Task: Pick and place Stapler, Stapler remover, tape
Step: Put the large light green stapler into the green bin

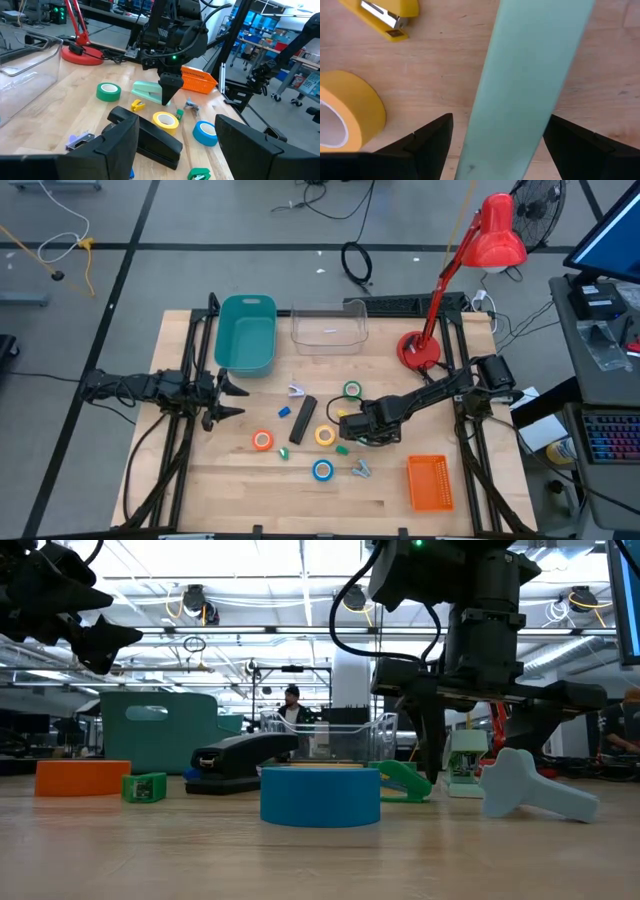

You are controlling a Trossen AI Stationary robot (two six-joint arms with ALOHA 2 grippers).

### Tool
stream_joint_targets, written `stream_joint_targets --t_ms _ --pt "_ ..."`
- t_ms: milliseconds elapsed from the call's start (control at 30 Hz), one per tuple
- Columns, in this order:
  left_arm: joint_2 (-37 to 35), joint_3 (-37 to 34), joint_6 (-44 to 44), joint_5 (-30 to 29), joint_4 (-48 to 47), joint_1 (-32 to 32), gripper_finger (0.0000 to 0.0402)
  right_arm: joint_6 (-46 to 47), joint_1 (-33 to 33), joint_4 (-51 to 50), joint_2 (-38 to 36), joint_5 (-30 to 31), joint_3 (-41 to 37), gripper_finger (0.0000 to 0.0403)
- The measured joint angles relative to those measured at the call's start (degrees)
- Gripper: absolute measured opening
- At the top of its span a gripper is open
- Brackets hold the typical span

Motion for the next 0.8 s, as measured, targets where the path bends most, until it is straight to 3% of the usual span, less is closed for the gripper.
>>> stream_joint_targets --t_ms 533,667,800 --pt "0.0 0.0 0.0 0.0 0.0 0.0 0.0267 0.7 0.0 -1.8 0.1 0.0 -0.1 0.0284" --pt "0.0 0.0 0.0 0.0 0.0 0.0 0.0267 1.1 0.0 -3.5 0.2 0.0 -0.1 0.0243" --pt "0.0 0.0 -0.2 0.0 0.0 0.0 0.0267 1.1 0.0 -4.0 0.2 -0.1 -0.1 0.0174"
